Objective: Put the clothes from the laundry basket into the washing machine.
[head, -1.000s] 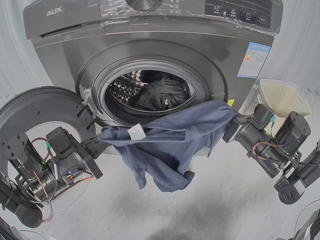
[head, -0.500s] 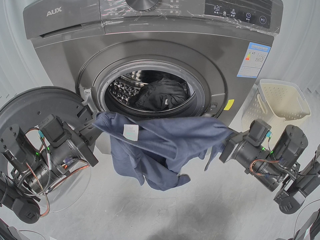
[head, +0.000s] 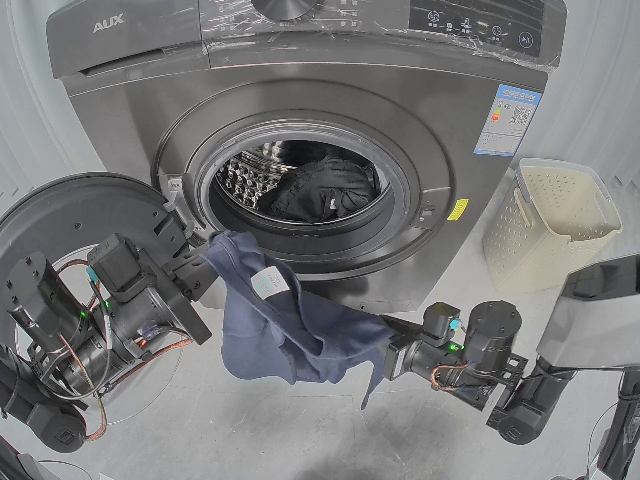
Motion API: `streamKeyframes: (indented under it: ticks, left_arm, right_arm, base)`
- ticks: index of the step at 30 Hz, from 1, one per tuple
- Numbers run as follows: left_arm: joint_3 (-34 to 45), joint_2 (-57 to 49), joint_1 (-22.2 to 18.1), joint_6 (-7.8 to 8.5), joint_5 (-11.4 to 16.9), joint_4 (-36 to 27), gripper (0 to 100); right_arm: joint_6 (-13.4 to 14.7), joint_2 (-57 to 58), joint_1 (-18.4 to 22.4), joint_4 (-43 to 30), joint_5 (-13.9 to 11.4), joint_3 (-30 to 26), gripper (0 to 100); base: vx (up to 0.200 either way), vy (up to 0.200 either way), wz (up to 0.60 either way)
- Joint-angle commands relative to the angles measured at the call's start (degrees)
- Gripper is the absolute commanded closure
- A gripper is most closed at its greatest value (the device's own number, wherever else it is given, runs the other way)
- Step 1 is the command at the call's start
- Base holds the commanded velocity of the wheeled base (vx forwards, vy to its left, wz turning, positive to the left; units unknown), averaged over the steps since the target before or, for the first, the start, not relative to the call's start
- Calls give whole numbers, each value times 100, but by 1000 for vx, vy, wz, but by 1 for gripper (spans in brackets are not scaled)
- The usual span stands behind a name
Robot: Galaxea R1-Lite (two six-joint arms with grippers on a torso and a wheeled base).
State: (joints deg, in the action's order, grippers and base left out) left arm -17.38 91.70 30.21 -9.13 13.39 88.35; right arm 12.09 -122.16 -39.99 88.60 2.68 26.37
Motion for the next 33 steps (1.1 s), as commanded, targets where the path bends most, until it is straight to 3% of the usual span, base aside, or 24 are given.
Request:
streamKeyframes:
  ticks: [1,4,10,24,32,33]
  left_arm:
    - [-19,50,29,-1,-3,-10,100]
    - [-19,68,90,-1,-3,-19,100]
    - [-19,191,126,8,-90,-2,100]
    - [-72,314,90,8,-90,-2,100]
    - [-72,305,73,8,-90,-2,100]
    - [-72,314,73,8,-90,-2,100]
  right_arm:
    - [-32,-774,-44,-1,-57,281,0]
    - [-278,-1187,-106,-1,-66,325,0]
    - [-410,-1380,-299,-1,-128,457,0]
    - [-453,-642,-800,-1,-198,721,0]
    - [-418,-537,-721,8,-189,870,0]
    - [-410,-528,-730,8,-189,879,100]
  base:
    - [0,0,0]
    - [0,0,0]
    - [0,0,0]
    - [0,0,0]
    - [0,0,0]
    - [0,0,0]
